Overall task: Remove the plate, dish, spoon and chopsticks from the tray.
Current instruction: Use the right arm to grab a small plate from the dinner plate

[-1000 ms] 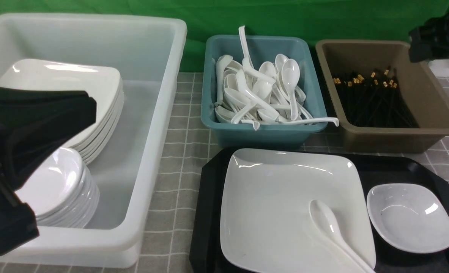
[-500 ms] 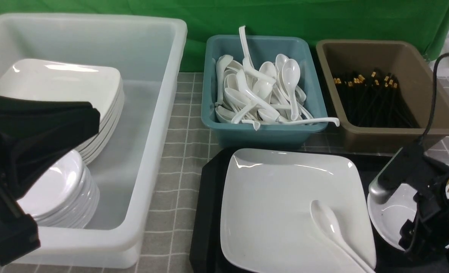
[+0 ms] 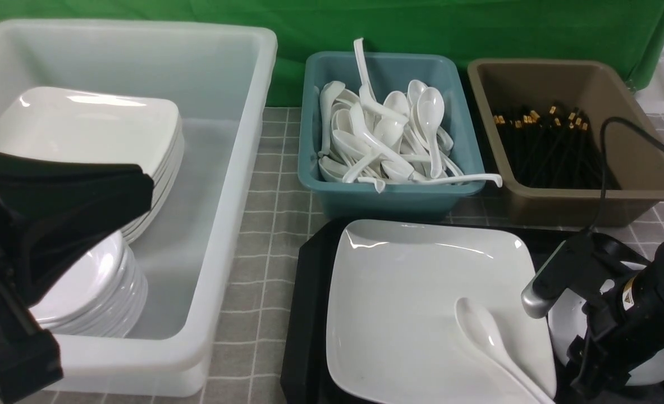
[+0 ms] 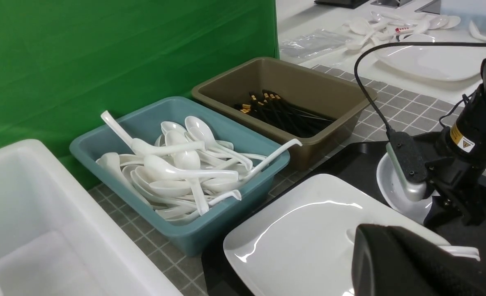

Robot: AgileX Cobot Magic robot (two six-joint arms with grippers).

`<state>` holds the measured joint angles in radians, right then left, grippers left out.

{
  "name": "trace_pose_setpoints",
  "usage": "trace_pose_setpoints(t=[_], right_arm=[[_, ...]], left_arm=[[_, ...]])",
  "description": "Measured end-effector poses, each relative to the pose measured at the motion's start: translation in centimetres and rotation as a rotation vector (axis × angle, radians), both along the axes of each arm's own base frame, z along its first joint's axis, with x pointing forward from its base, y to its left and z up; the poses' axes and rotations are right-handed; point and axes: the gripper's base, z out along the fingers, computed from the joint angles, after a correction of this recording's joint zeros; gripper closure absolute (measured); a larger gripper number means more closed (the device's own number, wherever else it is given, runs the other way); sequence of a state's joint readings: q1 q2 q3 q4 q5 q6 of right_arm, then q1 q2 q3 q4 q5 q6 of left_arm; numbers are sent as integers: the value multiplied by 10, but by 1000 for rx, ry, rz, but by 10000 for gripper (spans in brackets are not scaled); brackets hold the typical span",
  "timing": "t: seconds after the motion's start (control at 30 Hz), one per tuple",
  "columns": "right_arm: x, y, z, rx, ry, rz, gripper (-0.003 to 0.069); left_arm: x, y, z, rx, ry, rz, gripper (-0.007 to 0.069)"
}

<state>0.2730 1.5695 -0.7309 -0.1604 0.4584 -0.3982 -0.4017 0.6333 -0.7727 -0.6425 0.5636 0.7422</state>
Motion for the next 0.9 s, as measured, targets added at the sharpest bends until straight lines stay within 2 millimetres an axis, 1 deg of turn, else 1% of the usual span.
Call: trace_pose_setpoints(t=[0.13, 0.17, 0.27, 0.3, 0.33, 0.47, 0.63, 0.73, 0.8, 0.87, 0.9], right_arm=[[0, 0, 5, -1, 10, -20, 200], [1, 0, 7, 0, 8, -25, 190], [3, 0, 22, 9, -9, -63, 127], [3, 0, 23, 9, -11, -65, 123], [4, 0, 30, 14, -23, -74, 96], [3, 0, 34, 17, -32, -79, 81], [7, 1, 24, 8, -1, -78, 81], [11, 2, 7, -12, 56, -69, 81], [13, 3, 0, -18, 66, -58, 88], [16, 3, -4, -17, 64, -51, 123], [17, 4, -4, -13, 55, -50, 160]], left_arm=[[0, 0, 0, 0, 0, 0, 615], [0, 0, 0, 0, 0, 0, 615], [0, 0, 0, 0, 1, -1, 615], [0, 0, 0, 2, -1, -1, 615], [0, 0, 0, 2, -1, -1, 615], [0, 0, 0, 1, 1, -1, 615], [0, 0, 0, 1, 1, -1, 615], [0, 0, 0, 1, 1, -1, 615], [0, 0, 0, 1, 1, -1, 615], [0, 0, 0, 1, 1, -1, 615], [0, 0, 0, 2, 1, 0, 615]])
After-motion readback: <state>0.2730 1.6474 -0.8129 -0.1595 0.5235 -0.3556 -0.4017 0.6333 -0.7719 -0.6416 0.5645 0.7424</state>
